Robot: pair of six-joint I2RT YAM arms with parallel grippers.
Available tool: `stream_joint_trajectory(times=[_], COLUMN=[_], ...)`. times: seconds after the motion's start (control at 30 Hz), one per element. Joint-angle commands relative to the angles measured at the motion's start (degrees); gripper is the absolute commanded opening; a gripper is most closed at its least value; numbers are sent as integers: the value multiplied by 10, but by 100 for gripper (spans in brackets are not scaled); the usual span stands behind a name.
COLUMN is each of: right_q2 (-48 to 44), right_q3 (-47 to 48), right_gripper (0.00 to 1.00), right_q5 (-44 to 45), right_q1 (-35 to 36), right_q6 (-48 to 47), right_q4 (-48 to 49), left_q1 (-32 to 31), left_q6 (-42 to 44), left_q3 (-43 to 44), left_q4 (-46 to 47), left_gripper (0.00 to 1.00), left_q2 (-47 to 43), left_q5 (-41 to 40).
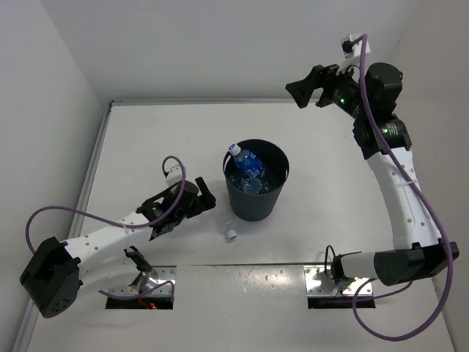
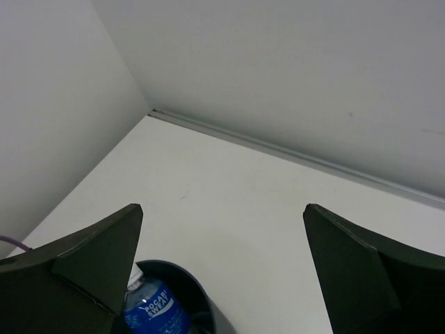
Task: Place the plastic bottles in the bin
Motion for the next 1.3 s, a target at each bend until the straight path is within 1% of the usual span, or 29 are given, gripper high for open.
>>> stream_joint_trajectory(times=[0.0, 0.1, 0.23, 0.4, 0.57, 0.67, 0.73, 0.77, 0.8, 0.87, 0.93, 0.97, 1.0, 1.03, 1.07, 1.1, 1.13, 1.17, 1.2, 1.23, 1.27], right_q2=[-1, -25, -38, -49, -54, -54, -54, -54, -54, -54, -54, -54, -54, -54, -54, -54, -54, -54, -54, -54, -54], right_q3=[-33, -62, -77, -82, -87, -87, -92, -92, -99, -99, -113, -113, -119, -125, -125, -131, -131, -131, -136, -136, -142], right_gripper=[100, 100, 100, 100, 100, 100, 100, 100, 100, 100, 100, 100, 100, 100, 100, 100, 100, 100, 100, 100, 100], right_q5=[-6, -1, -1, -11, -24, -24, -24, -24, -24, -24, -24, -24, -24, -24, -24, -19, -19, -19, -19, -14, -14], right_q1=[-9, 2, 2, -22, -34, -41, -47, -47, -47, -47, -47, -47, -47, -41, -41, -35, -35, -35, -35, -35, -35], right_q6=[20, 25, 19, 19, 19, 19, 19, 19, 19, 19, 19, 19, 19, 24, 24, 24, 24, 24, 24, 24, 24], right_q4=[0, 0, -12, -26, -42, -48, -48, -48, -48, -48, -48, -53, -53, -53, -53, -48, -48, -48, -48, -48, -48], left_q1=[6, 6, 6, 12, 25, 37, 43, 48, 48, 48, 48, 48, 48, 48, 48, 48, 48, 48, 53, 54, 54], left_q6=[5, 10, 22, 45, 51, 51, 51, 51, 45, 45, 45, 45, 45, 50, 51, 59, 65, 74, 85, 96, 120], left_q3=[-19, -25, -32, -32, -44, -44, -39, -33, -33, -33, -38, -38, -33, -33, -15, -7, 2, 28, 42, 59, 95], left_q4=[68, 106, 181, 235, 289, 294, 275, 246, 233, 214, 183, 169, 135, 116, 98, 64, 49, 34, 25, 25, 25], left_gripper=[100, 100, 100, 100, 100, 100, 96, 91, 88, 82, 79, 76, 68, 62, 53, 51, 49, 49, 49, 49, 49], left_q2=[6, 36, 74, 132, 192, 221, 247, 247, 247, 216, 174, 124, 98, 70, 14, -13, -40, -65, -108, -123, -134], left_q5=[1, 13, 42, 57, 100, 116, 124, 113, 103, 68, 44, 31, -1, -18, -54, -73, -92, -132, -150, -167, -195])
